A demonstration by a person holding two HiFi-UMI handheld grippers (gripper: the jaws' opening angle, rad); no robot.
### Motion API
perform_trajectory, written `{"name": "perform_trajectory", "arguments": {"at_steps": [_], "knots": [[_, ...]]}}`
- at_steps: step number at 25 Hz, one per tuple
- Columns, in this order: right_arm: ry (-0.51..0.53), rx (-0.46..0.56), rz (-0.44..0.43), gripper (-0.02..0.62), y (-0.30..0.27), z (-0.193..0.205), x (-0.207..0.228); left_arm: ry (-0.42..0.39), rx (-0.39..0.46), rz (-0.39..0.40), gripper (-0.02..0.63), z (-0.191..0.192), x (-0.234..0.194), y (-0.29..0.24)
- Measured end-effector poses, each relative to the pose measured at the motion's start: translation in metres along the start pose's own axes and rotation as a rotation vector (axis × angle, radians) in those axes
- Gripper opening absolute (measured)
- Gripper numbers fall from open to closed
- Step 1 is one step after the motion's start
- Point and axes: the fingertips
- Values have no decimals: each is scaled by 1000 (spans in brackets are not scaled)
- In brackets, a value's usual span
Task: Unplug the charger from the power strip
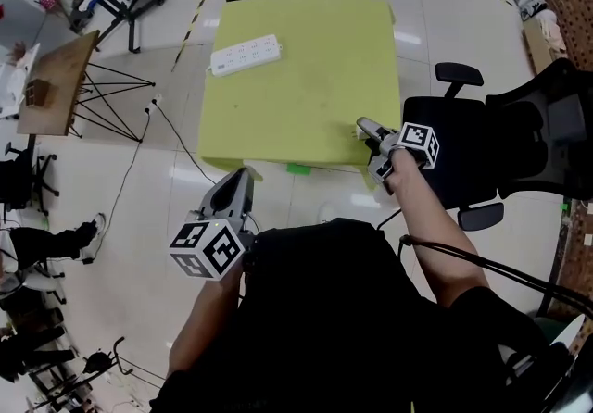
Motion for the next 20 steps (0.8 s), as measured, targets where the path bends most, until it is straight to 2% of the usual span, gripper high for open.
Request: {"name": "perform_trajectory", "arguments": {"at_steps": [9,13,16,20], "knots": [[101,10,2,367,-2,19,-29,43,40,-18,5,-2,-35,34],[155,20,-27,310,13,50,-41,44,52,0,5,4,-45,60],[232,36,-90,198,32,84,-62,50,56,29,5,10,-51,81],[338,2,-191,41,54,149,-85,57,45,76,5,28,-56,103]]}}
Point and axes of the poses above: the fingertips, and each gripper's own axes: y backward along the fingers, x to its right, z out of its underside, and after that the axes turned 4 degrees about -z, right-handed
